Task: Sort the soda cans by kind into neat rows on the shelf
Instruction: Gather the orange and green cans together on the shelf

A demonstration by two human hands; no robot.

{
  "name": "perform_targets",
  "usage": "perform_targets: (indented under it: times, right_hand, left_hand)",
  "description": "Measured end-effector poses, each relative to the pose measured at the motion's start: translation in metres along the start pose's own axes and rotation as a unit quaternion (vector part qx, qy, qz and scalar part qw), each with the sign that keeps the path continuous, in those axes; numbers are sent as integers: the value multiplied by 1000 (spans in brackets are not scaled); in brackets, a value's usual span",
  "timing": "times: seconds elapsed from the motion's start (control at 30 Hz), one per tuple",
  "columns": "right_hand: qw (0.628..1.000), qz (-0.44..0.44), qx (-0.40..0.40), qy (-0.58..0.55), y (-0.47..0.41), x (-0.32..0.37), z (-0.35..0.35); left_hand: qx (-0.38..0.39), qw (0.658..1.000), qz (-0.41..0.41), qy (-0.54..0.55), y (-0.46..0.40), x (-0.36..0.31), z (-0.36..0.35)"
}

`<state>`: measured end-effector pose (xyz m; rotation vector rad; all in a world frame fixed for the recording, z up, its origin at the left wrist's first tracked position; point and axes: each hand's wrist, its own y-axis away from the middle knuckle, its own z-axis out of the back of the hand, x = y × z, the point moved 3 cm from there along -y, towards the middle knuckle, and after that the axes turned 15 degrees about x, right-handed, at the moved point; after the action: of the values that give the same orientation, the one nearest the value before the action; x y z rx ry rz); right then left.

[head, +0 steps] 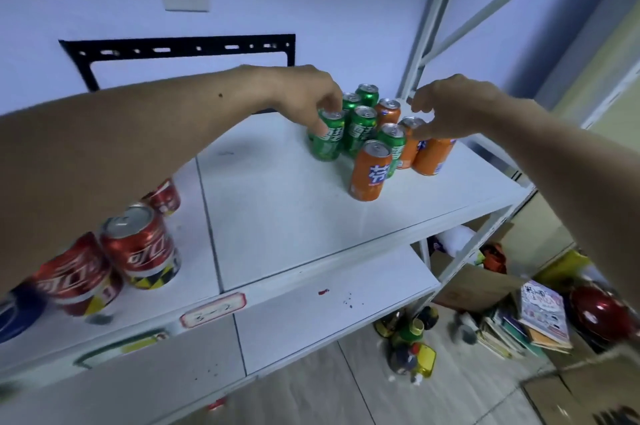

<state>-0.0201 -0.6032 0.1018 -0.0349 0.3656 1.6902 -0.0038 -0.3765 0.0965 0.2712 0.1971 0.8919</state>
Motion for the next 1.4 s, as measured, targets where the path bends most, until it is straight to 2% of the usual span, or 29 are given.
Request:
perform_targets:
  times: [0.17,0.37,0.63,0.9,1.07,1.4]
  right_hand:
    - [999,4,37,-21,-51,-60,-23]
    - [994,63,78,-43,-121,-102,-50]
    - [977,172,100,-78,-187,-104,-79]
    - [970,202,91,-101,-194,-99,-82]
    - [973,180,79,-125,-186,-109,-58]
    - [972,225,-8,-69,-132,-88,52]
  left_hand:
    - [38,999,-2,23,-75,-23,6]
    - [96,993,29,60,-143,-42,-13]
    - [129,979,135,84,-176,-37,-47]
    - [121,975,170,75,-166,-38,-42]
    - [99,976,181,63,-154,-42,-29]
    - [22,976,212,47,-78,-54,21]
